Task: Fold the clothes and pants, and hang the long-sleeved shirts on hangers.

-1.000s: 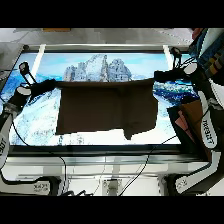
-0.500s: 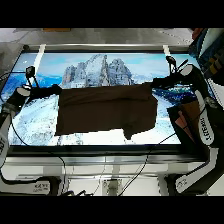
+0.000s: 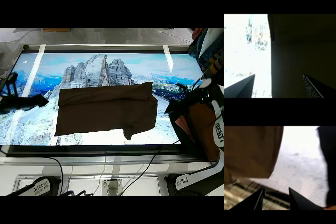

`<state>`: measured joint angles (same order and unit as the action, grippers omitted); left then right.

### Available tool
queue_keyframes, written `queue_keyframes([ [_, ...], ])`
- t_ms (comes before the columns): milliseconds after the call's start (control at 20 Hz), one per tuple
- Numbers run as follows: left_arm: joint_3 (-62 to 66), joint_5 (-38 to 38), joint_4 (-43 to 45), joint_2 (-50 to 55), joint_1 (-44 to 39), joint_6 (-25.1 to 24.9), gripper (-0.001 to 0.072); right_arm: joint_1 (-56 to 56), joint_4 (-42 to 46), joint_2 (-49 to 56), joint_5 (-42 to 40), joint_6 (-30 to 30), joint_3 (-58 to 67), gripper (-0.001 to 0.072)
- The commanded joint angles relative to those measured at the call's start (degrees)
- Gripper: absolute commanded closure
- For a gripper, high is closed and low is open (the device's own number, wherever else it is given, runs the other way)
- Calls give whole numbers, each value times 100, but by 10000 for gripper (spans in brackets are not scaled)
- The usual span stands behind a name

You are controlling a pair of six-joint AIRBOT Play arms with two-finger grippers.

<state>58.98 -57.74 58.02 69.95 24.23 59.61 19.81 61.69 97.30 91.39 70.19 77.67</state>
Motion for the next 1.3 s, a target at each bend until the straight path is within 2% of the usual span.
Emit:
queue_keyframes([
  [0,-909,-234,48,-621,365,-203,3,107,-979,-321,-289,-695,-1497,381],
  [200,-1635,-236,48,-866,372,-216,3,-160,-1322,-474,-1399,-1211,-2420,375],
  [450,-1742,-201,48,-861,372,-216,4,-942,-1357,-474,-2369,-1792,-2879,375],
  [600,-1742,-205,48,-861,372,-216,3,-1340,-1764,-479,-2743,-2286,-2892,388],
  [700,-1742,-205,50,-861,372,-216,4,-1458,-2033,-481,-2868,-2409,-2865,407],
  [750,-1742,-210,50,-861,372,-216,4,-1469,-2048,-496,-2850,-2409,-2839,464],
  [800,-1742,-221,52,-861,372,-216,4,-1467,-2013,-562,-2820,-2413,-2822,626],
  [850,-1742,-267,55,-861,374,-216,4,-1467,-1950,-695,-2809,-2430,-2820,700],
  [1000,-1812,-557,74,-861,374,-214,4,-1469,-1746,-1305,-2769,-2247,-2822,700],
  [1200,-2387,-533,52,-850,363,-223,7,-1541,-1762,-1993,-2774,-2159,-2822,700],
  [1250,-2549,-446,52,-850,363,-223,56,-1565,-1753,-2059,-2776,-2159,-2822,700],
])
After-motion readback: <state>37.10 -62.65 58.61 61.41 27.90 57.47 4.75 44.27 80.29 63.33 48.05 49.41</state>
